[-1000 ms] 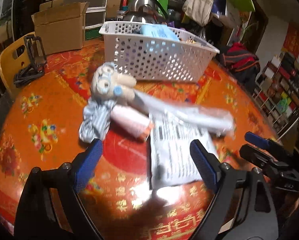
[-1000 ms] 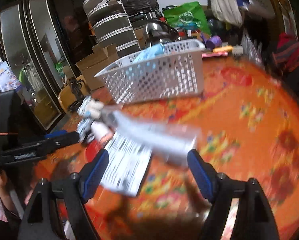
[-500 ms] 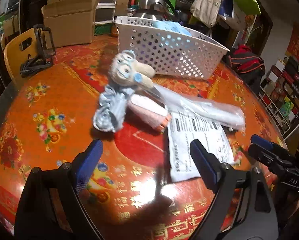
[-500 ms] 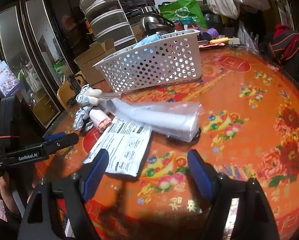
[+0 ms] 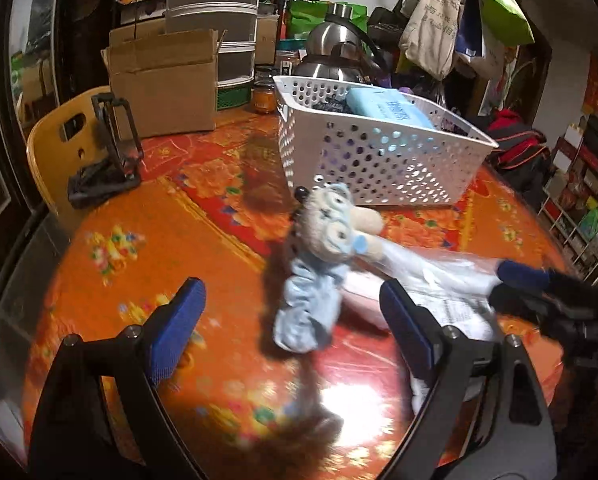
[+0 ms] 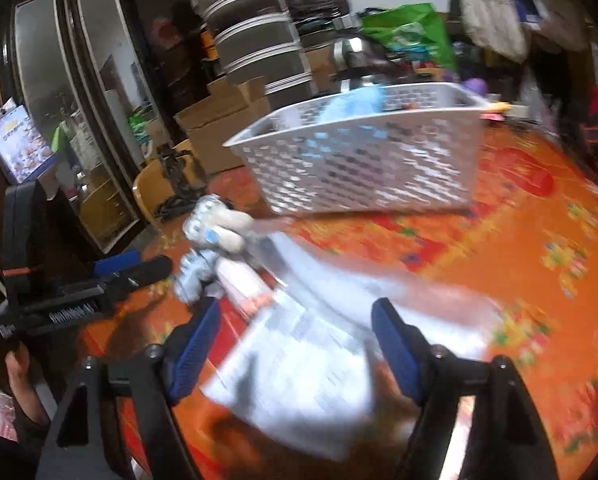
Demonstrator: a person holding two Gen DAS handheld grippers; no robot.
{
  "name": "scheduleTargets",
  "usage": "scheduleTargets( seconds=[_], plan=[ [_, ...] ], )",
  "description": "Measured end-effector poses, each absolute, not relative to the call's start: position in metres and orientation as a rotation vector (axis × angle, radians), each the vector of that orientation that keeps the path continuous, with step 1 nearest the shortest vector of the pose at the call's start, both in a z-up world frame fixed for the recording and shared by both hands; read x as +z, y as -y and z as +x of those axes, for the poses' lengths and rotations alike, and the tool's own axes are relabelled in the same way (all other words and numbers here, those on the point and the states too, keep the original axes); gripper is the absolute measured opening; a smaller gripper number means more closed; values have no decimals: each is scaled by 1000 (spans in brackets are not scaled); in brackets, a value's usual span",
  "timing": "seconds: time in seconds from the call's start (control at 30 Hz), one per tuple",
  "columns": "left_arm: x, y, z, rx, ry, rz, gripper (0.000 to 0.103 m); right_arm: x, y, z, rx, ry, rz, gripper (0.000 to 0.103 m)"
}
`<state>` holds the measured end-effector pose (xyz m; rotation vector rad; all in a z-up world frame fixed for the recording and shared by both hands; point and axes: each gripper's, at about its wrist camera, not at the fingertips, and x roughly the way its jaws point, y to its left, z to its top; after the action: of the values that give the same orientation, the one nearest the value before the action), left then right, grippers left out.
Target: Organize soft objects
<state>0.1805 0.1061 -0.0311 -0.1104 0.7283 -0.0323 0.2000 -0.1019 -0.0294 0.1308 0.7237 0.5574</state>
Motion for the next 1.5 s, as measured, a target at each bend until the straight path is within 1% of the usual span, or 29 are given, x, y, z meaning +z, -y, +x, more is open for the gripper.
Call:
scheduleTargets(
  seconds=[0.1, 0.17, 0.27, 0.43, 0.57, 0.63, 0.67, 0.7, 0.73, 0.77, 0.83, 0.9, 1.17, 1.5],
  plan=[
    [-40, -114, 185, -45, -745, -126, 85, -25, 74, 225, 607, -749, 127, 56],
    [-46, -115, 187, -56, -756, -123, 82, -26, 59, 237, 638, -766, 131, 52],
    [-54, -110, 188, -61, -765, -92, 81, -29, 33, 255, 661, -796, 114, 52],
    [-66, -110, 194, -81, -787, -107, 72, -37, 12, 269, 671, -818, 103, 52],
    [-73, -110, 197, -91, -803, -108, 67, -41, 3, 270, 690, -823, 93, 52],
    [-76, -108, 199, -98, -813, -102, 61, -43, 0, 271, 706, -823, 93, 45],
    [-77, -107, 200, -101, -816, -100, 59, -42, -1, 270, 711, -818, 95, 38],
    [-79, -105, 202, -106, -822, -97, 55, -41, -1, 270, 718, -811, 94, 34],
    [-80, -104, 202, -108, -828, -95, 50, -41, -2, 269, 721, -809, 88, 33],
    [-81, -103, 204, -112, -835, -93, 47, -41, -2, 269, 721, -807, 82, 30],
    [-83, -101, 204, -124, -845, -98, 32, -40, -4, 266, 721, -796, 70, 27],
    [-84, -100, 205, -118, -847, -88, 31, -39, -5, 264, 728, -787, 66, 11],
    [-73, -100, 192, -130, -796, -110, 30, -35, 3, 256, 727, -755, 71, 10],
    [-33, -86, 170, -116, -676, -47, 30, -8, 20, 237, 726, -674, 74, 10]
  ],
)
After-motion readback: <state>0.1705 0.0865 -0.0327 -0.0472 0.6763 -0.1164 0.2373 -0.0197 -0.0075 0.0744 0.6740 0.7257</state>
